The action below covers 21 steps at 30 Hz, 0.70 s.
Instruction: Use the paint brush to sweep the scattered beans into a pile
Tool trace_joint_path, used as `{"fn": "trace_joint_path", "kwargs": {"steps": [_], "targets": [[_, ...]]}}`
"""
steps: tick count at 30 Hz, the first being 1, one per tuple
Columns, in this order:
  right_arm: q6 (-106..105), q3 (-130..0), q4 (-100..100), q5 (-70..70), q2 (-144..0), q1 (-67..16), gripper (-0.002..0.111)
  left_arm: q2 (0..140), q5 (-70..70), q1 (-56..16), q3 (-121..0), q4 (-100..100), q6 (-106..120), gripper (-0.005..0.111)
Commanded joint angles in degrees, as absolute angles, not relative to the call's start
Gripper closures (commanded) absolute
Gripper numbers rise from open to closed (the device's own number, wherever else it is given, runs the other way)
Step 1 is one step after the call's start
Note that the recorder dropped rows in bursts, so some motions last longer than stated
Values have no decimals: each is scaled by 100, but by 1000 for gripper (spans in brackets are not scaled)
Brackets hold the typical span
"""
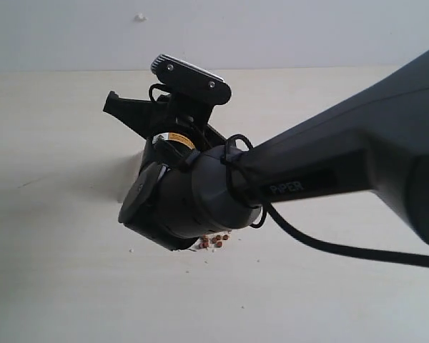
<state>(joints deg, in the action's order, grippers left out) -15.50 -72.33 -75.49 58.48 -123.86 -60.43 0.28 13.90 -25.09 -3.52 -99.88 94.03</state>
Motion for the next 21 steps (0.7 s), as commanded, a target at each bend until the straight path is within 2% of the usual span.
{"fn": "trace_joint_path", "kwargs": {"steps": [1,21], "targets": [[-1949,-7295,-7671,5938,-12368,-6018,108,0,1330,-2496,-318,-9995,9421,107],[-3641,-7295,-9649,6773,-12218,-6206,108,0,1330,-2496,-318,-9995,9421,107]]}}
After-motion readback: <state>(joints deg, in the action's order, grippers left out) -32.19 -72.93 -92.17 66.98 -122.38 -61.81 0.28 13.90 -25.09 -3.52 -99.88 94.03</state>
